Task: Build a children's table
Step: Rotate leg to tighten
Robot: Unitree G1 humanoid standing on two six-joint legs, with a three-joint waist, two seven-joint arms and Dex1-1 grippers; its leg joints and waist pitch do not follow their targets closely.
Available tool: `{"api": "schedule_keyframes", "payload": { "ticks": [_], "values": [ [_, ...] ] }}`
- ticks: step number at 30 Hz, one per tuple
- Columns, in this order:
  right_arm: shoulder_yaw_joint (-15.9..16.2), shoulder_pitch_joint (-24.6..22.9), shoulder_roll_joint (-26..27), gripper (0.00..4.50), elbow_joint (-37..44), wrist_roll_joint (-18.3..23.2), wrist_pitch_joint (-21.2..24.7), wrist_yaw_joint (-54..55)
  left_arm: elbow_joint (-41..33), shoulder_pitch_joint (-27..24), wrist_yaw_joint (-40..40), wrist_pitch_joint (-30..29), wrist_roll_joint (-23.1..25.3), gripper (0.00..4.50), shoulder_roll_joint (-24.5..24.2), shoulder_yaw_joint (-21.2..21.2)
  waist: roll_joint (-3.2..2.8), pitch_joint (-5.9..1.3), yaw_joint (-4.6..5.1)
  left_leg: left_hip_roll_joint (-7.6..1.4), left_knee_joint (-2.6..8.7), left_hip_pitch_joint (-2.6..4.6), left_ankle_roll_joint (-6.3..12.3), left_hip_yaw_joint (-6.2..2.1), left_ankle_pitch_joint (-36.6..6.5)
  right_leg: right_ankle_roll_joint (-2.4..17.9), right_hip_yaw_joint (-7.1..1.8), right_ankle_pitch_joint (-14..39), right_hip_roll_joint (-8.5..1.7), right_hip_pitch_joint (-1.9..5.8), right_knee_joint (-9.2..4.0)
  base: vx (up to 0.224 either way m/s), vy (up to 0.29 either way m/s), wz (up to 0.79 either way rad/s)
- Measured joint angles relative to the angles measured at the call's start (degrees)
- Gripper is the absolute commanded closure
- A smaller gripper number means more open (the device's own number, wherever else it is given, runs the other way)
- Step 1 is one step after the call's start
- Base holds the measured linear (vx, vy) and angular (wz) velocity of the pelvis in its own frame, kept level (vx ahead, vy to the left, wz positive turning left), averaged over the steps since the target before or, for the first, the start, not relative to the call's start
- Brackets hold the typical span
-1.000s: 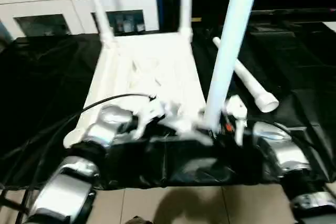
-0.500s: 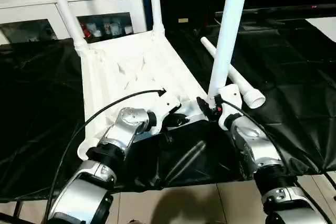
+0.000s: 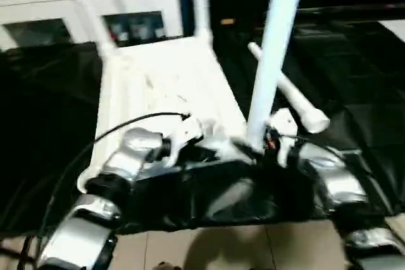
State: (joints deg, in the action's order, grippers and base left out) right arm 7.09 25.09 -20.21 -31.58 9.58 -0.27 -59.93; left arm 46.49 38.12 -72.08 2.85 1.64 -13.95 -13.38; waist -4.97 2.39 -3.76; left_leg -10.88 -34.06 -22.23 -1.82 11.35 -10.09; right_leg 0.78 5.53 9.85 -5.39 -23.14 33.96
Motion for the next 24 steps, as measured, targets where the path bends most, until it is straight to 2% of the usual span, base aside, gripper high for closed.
{"api": "schedule_keyframes", "payload": {
  "ticks": [2, 3, 6, 10, 17, 24],
  "values": [
    [0.35, -0.09, -1.26, 0.41, 0.22, 1.0, 0.85, -4.24, 0.69, 0.2, -2.23, 0.22, -0.43, 4.5, -0.63, 0.0, 0.02, 0.01, -0.3, 0.01, -0.06, 0.0, -0.03, 0.0, -0.02, 0.02, -0.04, -0.02, -0.01, 0.01, 0.04, 0.0, 0.0, 0.0],
    [0.52, -0.1, -1.87, 0.69, 0.55, 1.38, 1.4, -5.85, 0.98, 0.31, -3.2, 0.23, -0.69, 4.5, -0.84, -0.02, 0.03, 0.02, -0.43, 0.01, -0.08, 0.0, -0.09, 0.0, -0.05, 0.03, -0.04, -0.02, -0.01, 0.01, 0.05, 0.0, 0.0, 0.0],
    [1.44, -0.09, -3.74, 0.78, 1.67, 1.78, 2.33, -9.63, 1.7, 0.71, -5.91, 0.91, -0.81, 4.5, -1.41, -0.13, 0.06, 0.03, -1.17, 0.0, -0.09, 0.02, -0.25, 0.0, -0.14, 0.03, -0.05, -0.03, -0.01, 0.01, 0.09, 0.0, 0.0, 0.0],
    [2.78, 0.0, -4.74, 1.2, 1.93, 1.78, 3.09, -13.06, 2.91, 0.84, -8.61, 2.41, -0.81, 4.5, -2.2, -0.53, 0.06, 0.02, -1.7, 0.0, -0.09, 0.01, -0.24, 0.0, -0.14, 0.02, -0.04, -0.02, -0.01, 0.01, 0.09, 0.0, 0.0, 0.0],
    [3.74, 0.18, -4.86, 1.72, 2.3, 1.69, 3.89, -14.34, 4.54, 1.47, -10.31, 3.48, -0.78, 4.5, -2.3, -0.74, 0.08, 0.02, -1.71, 0.0, -0.11, 0.02, -0.26, 0.0, -0.14, 0.03, -0.04, -0.02, -0.01, 0.02, 0.12, 0.0, 0.0, 0.0],
    [2.9, -0.31, -3.54, 1.78, 3.27, 1.72, 5.93, -11.1, 5.14, 1.78, -8.54, 3.71, -0.71, 4.5, -1.91, -0.66, 0.08, 0.02, -1.57, -0.01, -0.13, 0.03, -0.27, -0.01, -0.14, 0.04, -0.04, -0.04, -0.01, 0.02, 0.15, 0.0, 0.0, 0.0]
  ]
}}
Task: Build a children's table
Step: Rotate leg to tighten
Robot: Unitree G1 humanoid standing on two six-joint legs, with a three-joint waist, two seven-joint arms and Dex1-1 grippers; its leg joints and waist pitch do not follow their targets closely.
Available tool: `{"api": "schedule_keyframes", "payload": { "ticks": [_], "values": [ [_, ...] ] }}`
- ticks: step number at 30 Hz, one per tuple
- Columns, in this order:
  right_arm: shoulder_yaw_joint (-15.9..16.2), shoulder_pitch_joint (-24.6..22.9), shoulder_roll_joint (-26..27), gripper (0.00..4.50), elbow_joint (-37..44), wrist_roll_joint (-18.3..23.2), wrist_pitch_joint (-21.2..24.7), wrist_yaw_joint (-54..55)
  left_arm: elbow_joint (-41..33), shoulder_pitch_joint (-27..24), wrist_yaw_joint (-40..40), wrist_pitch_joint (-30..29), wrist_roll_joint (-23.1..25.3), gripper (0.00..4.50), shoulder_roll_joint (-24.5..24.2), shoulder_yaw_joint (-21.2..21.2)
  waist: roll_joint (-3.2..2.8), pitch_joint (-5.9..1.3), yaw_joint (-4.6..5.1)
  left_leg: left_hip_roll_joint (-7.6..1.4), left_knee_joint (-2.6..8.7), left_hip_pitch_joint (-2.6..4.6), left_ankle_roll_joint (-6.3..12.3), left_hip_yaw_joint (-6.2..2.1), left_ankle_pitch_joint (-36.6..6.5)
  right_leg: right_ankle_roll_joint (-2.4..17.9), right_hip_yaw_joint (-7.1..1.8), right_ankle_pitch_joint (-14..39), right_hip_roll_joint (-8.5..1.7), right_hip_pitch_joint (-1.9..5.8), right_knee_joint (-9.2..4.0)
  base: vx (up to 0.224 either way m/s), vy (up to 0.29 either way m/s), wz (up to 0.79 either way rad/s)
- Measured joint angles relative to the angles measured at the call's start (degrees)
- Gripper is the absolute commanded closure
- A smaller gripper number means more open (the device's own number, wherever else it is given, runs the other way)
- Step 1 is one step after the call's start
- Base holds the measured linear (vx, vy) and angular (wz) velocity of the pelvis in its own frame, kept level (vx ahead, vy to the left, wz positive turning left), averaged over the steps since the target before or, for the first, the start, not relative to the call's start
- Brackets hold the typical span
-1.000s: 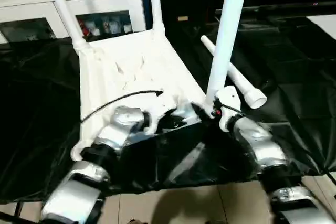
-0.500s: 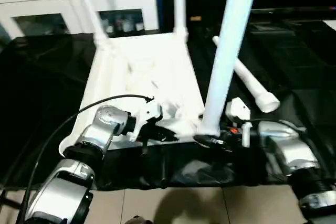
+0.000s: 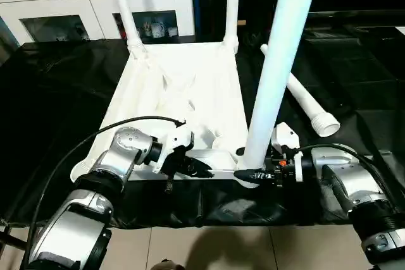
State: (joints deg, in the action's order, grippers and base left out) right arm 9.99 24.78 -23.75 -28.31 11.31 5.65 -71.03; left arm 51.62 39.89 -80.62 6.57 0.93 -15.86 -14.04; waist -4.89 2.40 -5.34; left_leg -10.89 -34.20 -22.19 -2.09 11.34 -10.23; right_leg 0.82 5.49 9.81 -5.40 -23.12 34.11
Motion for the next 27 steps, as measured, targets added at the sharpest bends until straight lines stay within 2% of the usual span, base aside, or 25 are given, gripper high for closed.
{"api": "schedule_keyframes", "payload": {
  "ticks": [3, 5, 8, 10, 13, 16, 17, 18, 20, 27],
  "values": [
    [-1.41, -0.11, 2.15, 1.78, -0.57, -1.33, -0.26, 6.73, 0.23, 0.58, 5.1, -0.76, 0.76, 4.5, 0.81, 0.33, 0.04, -0.01, 0.33, -0.01, -0.07, 0.03, -0.01, 0.0, 0.01, 0.07, 0.0, -0.06, 0.0, 0.01, 0.01, 0.0, 0.0, 0.0],
    [-3.16, 0.23, 5.1, 1.79, -2.39, -2.7, -1.54, 15.14, 0.44, 1.12, 10.35, -2.65, 1.29, 4.5, 1.87, 0.9, 0.09, -0.03, 0.94, -0.01, -0.1, 0.13, -0.03, 0.02, 0.01, 0.08, -0.03, -0.08, 0.01, 0.05, -0.02, 0.0, 0.0, 0.0],
    [-5.9, 2.57, 9.95, 1.8, -6.46, -4.7, -2.4, 29.35, -0.5, 1.19, 18.91, -6.99, 1.78, 4.5, 4.66, 2.58, 0.08, -0.04, 2.9, 0.01, -0.12, 0.15, -0.04, 0.03, 0.01, 0.07, -0.06, -0.08, 0.0, 0.06, -0.06, 0.0, 0.0, 0.0],
    [-7.61, 3.92, 12.46, 1.8, -8.24, -5.53, -2.22, 37.64, -3.16, 0.68, 24.43, -10.86, 2.32, 4.5, 6.7, 3.06, 0.08, -0.04, 3.59, 0.01, -0.1, 0.15, -0.05, 0.02, 0.0, 0.15, -0.06, -0.13, 0.0, 0.05, -0.06, 0.0, 0.0, 0.0],
    [-8.29, 4.52, 14.31, 1.8, -8.76, -6.98, -2.36, 44.1, -9.3, -1.97, 29.87, -15.69, 3.19, 4.5, 9.22, 3.45, 0.06, -0.08, 3.71, -0.01, 0.05, 0.17, -0.05, 0.01, -0.01, 0.06, -0.02, -0.07, 0.02, 0.05, -0.07, 0.0, 0.0, 0.0],
    [-8.41, 4.55, 14.97, 1.8, -9.13, -7.6, -3.41, 46.61, -12.62, -3.45, 32.29, -17.78, 3.81, 4.5, 10.14, 3.43, -0.02, -0.11, 3.6, -0.01, 0.1, 0.15, -0.04, 0.01, -0.01, -0.02, 0.0, -0.02, 0.02, 0.03, -0.09, 0.0, 0.0, 0.0],
    [-8.43, 4.56, 15.26, 1.24, -9.39, -7.7, -3.96, 47.36, -13.05, -3.63, 32.68, -17.86, 3.97, 4.5, 10.21, 3.29, 0.03, -0.09, 3.62, 0.0, 0.1, 0.13, -0.04, 0.01, -0.01, -0.02, 0.0, -0.02, 0.02, 0.02, -0.1, 0.0, 0.0, 0.0],
    [-8.44, 4.56, 15.43, 1.1, -9.82, -8.21, -4.63, 47.85, -13.18, -3.65, 32.92, -17.85, 4.0, 4.5, 10.23, 3.09, 0.04, -0.09, 3.6, 0.0, 0.1, 0.13, -0.04, 0.01, -0.01, -0.02, 0.0, -0.02, 0.02, 0.02, -0.11, 0.0, 0.0, 0.0],
    [-8.43, 4.56, 15.82, 1.01, -10.58, -9.41, -6.2, 48.49, -13.54, -3.69, 33.55, -18.06, 4.08, 4.5, 10.41, 2.77, 0.07, -0.07, 3.65, 0.02, 0.09, 0.11, -0.04, 0.02, -0.01, -0.01, -0.02, -0.03, 0.02, 0.02, -0.14, 0.0, 0.0, 0.0],
    [-7.91, 4.56, 15.52, 0.3, -10.68, -9.78, -6.95, 47.95, -17.14, -5.33, 34.66, -19.84, 4.31, 4.5, 10.67, 1.96, 0.11, -0.04, 3.72, 0.0, 0.11, 0.06, -0.02, 0.02, -0.02, -0.02, -0.01, -0.02, 0.03, -0.01, -0.17, 0.0, 0.0, 0.0]
  ]
}}
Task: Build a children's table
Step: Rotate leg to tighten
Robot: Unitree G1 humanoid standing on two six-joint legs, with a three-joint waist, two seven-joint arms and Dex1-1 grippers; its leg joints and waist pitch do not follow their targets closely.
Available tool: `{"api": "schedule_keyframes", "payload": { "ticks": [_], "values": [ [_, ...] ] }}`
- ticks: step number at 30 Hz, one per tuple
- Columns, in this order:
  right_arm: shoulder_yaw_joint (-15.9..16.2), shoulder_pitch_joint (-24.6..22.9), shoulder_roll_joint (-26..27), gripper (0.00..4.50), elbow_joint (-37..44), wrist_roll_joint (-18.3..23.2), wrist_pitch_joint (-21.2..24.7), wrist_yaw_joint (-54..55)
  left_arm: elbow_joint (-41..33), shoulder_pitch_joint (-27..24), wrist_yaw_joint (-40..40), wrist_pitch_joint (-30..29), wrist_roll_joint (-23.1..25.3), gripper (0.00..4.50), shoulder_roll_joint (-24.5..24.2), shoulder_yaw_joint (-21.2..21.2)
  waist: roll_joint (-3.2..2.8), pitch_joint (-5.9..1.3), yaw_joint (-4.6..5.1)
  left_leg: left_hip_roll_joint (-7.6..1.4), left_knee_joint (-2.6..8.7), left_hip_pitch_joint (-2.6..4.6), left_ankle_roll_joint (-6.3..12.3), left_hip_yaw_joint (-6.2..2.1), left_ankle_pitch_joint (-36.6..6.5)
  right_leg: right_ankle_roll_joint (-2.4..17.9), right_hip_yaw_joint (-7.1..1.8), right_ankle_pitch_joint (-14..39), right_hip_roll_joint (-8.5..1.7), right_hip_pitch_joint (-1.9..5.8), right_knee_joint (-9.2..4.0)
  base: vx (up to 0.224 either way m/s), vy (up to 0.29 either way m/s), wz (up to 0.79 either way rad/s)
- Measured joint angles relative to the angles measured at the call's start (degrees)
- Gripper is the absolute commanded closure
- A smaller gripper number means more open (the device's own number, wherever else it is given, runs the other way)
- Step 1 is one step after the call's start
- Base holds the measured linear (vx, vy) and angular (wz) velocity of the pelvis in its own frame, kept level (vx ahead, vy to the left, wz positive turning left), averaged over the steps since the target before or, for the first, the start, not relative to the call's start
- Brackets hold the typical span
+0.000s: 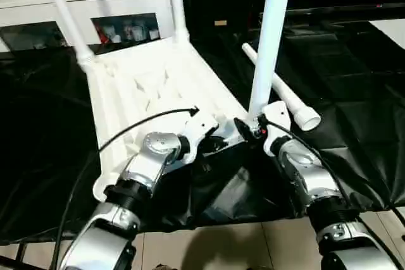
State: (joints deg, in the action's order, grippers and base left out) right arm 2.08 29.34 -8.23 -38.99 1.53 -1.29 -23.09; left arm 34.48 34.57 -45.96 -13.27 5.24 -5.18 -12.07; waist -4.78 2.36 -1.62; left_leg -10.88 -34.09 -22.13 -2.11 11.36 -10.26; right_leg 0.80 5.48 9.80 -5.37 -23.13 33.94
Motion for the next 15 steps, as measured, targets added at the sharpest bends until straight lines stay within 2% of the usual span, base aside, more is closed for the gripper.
{"api": "schedule_keyframes", "payload": {
  "ticks": [3, 6, 9, 13, 15],
  "values": [
    [0.24, -0.36, -1.12, 0.21, 0.68, 0.11, -0.29, -1.81, -0.61, -0.19, 0.04, -0.34, 0.01, 4.5, -0.01, -0.18, 0.11, 0.07, -0.06, 0.0, 0.0, -0.03, 0.01, 0.0, 0.0, 0.0, 0.0, 0.0, 0.0, -0.01, 0.0, 0.0, 0.0, 0.0],
    [0.11, -3.26, -4.48, 0.21, 6.46, 1.33, 1.78, -6.3, -1.18, -0.27, 0.03, -0.59, 0.05, 4.5, -0.47, -0.64, 0.16, 0.1, -0.3, 0.01, -0.01, -0.1, 0.13, 0.01, 0.0, -0.02, 0.0, 0.01, -0.01, -0.02, -0.07, 0.0, 0.0, 0.0],
    [-0.34, -6.75, -8.58, 0.21, 13.1, 3.98, 4.78, -12.08, -1.78, -0.43, 0.07, -1.18, -0.03, 4.5, -0.66, -0.68, 0.19, 0.13, -0.19, 0.01, -0.02, -0.11, 0.39, 0.02, 0.09, -0.02, 0.0, 0.01, 0.0, -0.02, -0.12, 0.0, 0.0, 0.0],
    [-1.23, -12.48, -13.65, 0.21, 23.19, 10.2, 9.43, -20.43, -2.26, -0.59, 0.13, -1.55, -0.12, 4.5, -0.76, -0.68, 0.17, 0.13, -0.19, -0.01, -0.01, -0.12, 0.4, 0.01, 0.1, -0.05, 0.02, 0.03, 0.02, -0.04, -0.11, 0.0, 0.0, 0.0],
    [-1.34, -14.42, -15.59, 0.21, 26.66, 12.06, 11.43, -23.46, -2.26, -0.59, 0.13, -1.52, -0.14, 4.5, -0.8, -0.69, 0.18, 0.14, -0.17, -0.01, -0.01, -0.11, 0.4, 0.01, 0.1, -0.05, 0.02, 0.03, 0.02, -0.03, -0.11, 0.0, 0.0, 0.0]
  ]
}}
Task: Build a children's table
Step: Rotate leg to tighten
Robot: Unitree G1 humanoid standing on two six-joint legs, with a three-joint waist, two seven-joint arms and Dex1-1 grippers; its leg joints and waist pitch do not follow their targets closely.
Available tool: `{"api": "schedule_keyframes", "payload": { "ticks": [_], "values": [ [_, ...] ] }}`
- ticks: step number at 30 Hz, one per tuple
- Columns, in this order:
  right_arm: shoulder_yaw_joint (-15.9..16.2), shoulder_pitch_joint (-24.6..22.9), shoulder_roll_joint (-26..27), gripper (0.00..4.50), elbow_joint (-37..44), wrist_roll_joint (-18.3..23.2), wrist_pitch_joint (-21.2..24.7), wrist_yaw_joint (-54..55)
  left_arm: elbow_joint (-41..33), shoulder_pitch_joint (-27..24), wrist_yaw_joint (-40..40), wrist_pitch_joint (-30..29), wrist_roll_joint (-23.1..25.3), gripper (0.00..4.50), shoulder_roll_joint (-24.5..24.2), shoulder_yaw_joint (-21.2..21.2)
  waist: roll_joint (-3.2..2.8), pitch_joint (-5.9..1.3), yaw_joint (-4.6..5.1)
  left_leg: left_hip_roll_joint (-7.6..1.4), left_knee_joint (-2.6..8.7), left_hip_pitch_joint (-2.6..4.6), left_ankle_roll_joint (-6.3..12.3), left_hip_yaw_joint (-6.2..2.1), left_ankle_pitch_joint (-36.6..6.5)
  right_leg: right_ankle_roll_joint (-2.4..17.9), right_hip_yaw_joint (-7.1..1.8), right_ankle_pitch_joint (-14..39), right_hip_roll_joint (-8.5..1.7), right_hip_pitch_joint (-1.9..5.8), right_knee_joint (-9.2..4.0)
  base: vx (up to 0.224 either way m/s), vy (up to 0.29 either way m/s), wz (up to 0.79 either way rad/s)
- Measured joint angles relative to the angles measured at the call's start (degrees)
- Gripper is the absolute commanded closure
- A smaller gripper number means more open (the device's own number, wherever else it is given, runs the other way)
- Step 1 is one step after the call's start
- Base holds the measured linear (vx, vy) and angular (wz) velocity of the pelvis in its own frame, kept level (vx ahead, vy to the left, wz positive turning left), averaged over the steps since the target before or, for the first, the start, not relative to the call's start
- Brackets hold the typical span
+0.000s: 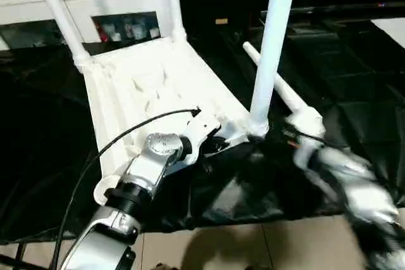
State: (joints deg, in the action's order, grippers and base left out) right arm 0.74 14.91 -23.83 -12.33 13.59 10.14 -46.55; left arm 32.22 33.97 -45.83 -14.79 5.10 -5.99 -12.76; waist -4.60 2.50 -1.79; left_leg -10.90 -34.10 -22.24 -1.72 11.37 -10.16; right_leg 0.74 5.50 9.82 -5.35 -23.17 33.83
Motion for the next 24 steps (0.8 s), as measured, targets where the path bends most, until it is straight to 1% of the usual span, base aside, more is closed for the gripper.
{"api": "schedule_keyframes", "payload": {
  "ticks": [1, 2, 3, 4, 6, 7, 9, 11, 14, 15, 17, 19, 21, 22, 23, 24],
  "values": [
    [-0.17, -1.35, -1.23, 0.21, 2.32, 0.9, 1.86, -1.38, 0.0, 0.0, -0.1, -0.01, -0.25, 4.5, 0.07, 0.0, -0.02, -0.01, -0.06, 0.01, 0.0, 0.0, 0.0, 0.0, 0.0, -0.01, 0.0, 0.0, 0.0, 0.0, 0.0, 0.0, 0.0, 0.0],
    [-0.24, -1.99, -1.84, 0.17, 3.43, 1.45, 3.31, -1.85, 0.0, -0.01, -0.4, -0.15, -0.72, 4.06, 0.06, 0.08, -0.02, -0.01, -0.04, 0.0, 0.0, 0.0, 0.0, 0.0, 0.0, -0.01, 0.0, 0.01, 0.0, 0.0, -0.01, 0.0, 0.0, 0.0],
    [-0.27, -2.51, -2.27, 0.17, 4.34, 1.58, 4.67, -1.98, 0.0, -0.01, -1.04, -0.33, -1.32, 4.06, 0.13, 0.26, -0.02, -0.01, 0.02, 0.01, 0.0, 0.0, 0.0, 0.0, 0.0, -0.01, 0.0, 0.01, 0.0, 0.0, -0.01, 0.0, 0.0, 0.0],
    [-0.41, -3.0, -2.54, 0.17, 4.78, 1.6, 5.57, -1.99, 0.0, -0.02, -1.57, -0.44, -2.4, 3.95, 0.03, 0.74, -0.01, -0.01, -0.04, 0.0, 0.0, 0.0, 0.0, -0.01, 0.0, -0.02, 0.01, 0.01, 0.0, 0.0, -0.01, 0.0, 0.0, 0.0],
    [-0.37, -3.29, -2.79, 0.17, 4.92, 1.46, 7.32, -1.04, -1.74, 0.0, -2.45, -0.59, -5.05, 3.89, 0.32, 2.37, 0.01, 0.0, -0.29, 0.0, 0.0, -0.01, -0.01, -0.03, 0.0, -0.03, 0.04, 0.02, 0.0, 0.01, -0.01, 0.0, 0.0, 0.0],
    [-0.3, -3.28, -2.79, 0.17, 4.99, 0.97, 8.3, 0.02, -3.39, 0.22, -2.99, -0.63, -6.38, 3.65, 0.74, 2.98, 0.0, -0.01, -0.37, 0.02, -0.01, 0.0, -0.01, -0.03, 0.0, -0.02, 0.02, 0.01, -0.02, 0.03, -0.01, 0.0, 0.0, 0.0],
    [0.04, -3.03, -2.79, 0.17, 5.0, -0.46, 9.98, 1.83, -4.66, 0.95, -3.97, -0.7, -7.96, 3.65, 0.64, 3.85, 0.01, 0.0, -0.46, 0.02, -0.02, 0.01, -0.07, -0.02, -0.03, -0.03, 0.02, 0.02, -0.01, 0.04, 0.0, 0.0, 0.0, 0.0],
    [1.1, -3.05, -2.85, 0.17, 5.02, -1.93, 11.86, 3.65, -5.19, 2.26, -4.66, -0.79, -9.19, 3.65, -0.79, 5.4, 0.01, 0.0, -0.46, 0.02, -0.02, 0.02, -0.27, -0.04, -0.13, -0.15, 0.03, 0.09, -0.01, 0.04, 0.03, 0.0, 0.0, 0.0],
    [2.98, -3.08, -1.92, 0.17, 6.07, -2.79, 14.66, 4.95, -4.91, 4.98, -2.82, -1.05, -9.84, 3.65, -4.86, 8.53, 0.0, 0.0, 0.07, -0.02, -0.02, 0.06, -0.3, -0.08, -0.15, -0.28, 0.02, 0.16, 0.06, 0.01, 0.11, 0.0, 0.0, 0.0],
    [3.51, -3.07, -1.4, 0.17, 6.56, -2.91, 15.38, 5.38, -4.78, 5.96, -1.18, -1.06, -9.61, 3.65, -6.29, 9.45, -0.02, -0.01, 0.11, -0.02, -0.02, 0.08, -0.31, -0.09, -0.15, -0.27, 0.02, 0.15, 0.06, 0.01, 0.16, 0.0, 0.0, 0.0],
    [4.68, -2.61, 0.45, 0.17, 7.16, -3.26, 16.7, 6.8, -3.11, 8.0, 4.0, -0.73, -7.29, 3.65, -10.25, 10.95, -0.05, -0.03, 0.18, -0.03, -0.01, 0.13, -0.32, -0.11, -0.15, -0.29, 0.02, 0.16, 0.08, 0.02, 0.19, 0.0, 0.0, 0.0],
    [5.98, -1.47, 2.26, 0.17, 7.16, -4.18, 17.28, 8.33, 0.65, 9.07, 9.89, 0.2, -3.56, 3.65, -14.7, 12.02, -0.09, -0.03, 0.38, -0.02, -0.01, 0.13, -0.33, -0.14, -0.16, -0.36, 0.01, 0.21, 0.1, 0.02, 0.19, 0.0, 0.0, 0.0],
    [6.38, -1.29, 2.63, 0.17, 7.12, -5.03, 17.62, 9.75, 2.5, 9.06, 12.9, 0.1, -1.96, 3.65, -16.83, 12.95, -0.07, -0.01, 0.05, 0.02, -0.01, 0.1, -0.35, -0.16, -0.16, -0.36, 0.0, 0.21, 0.07, 0.05, 0.14, 0.0, 0.0, 0.0],
    [6.42, -1.11, 2.81, 0.17, 7.0, -5.46, 18.06, 10.6, 3.39, 8.96, 14.21, -0.12, -1.36, 3.92, -17.91, 13.2, -0.02, 0.02, -0.23, 0.05, -0.02, 0.04, -0.35, -0.16, -0.16, -0.29, -0.01, 0.16, 0.05, 0.05, 0.11, 0.0, 0.0, 0.0],
    [6.57, -0.42, 3.46, 0.17, 6.46, -5.96, 18.29, 11.45, 4.0, 8.62, 15.44, -0.32, -0.38, 4.01, -19.38, 12.96, 0.0, 0.02, -0.2, 0.07, -0.03, 0.02, -0.35, -0.16, -0.16, -0.1, -0.05, 0.05, 0.05, 0.04, 0.1, 0.0, 0.0, 0.0],
    [6.71, 0.44, 4.3, 0.35, 5.84, -6.43, 18.4, 12.18, 4.73, 8.23, 16.63, -0.61, 0.85, 4.01, -21.17, 12.81, -0.01, 0.03, -0.05, 0.08, -0.03, 0.01, -0.36, -0.14, -0.17, -0.06, -0.09, 0.02, 0.05, 0.03, 0.1, 0.0, 0.0, 0.0]
  ]
}}
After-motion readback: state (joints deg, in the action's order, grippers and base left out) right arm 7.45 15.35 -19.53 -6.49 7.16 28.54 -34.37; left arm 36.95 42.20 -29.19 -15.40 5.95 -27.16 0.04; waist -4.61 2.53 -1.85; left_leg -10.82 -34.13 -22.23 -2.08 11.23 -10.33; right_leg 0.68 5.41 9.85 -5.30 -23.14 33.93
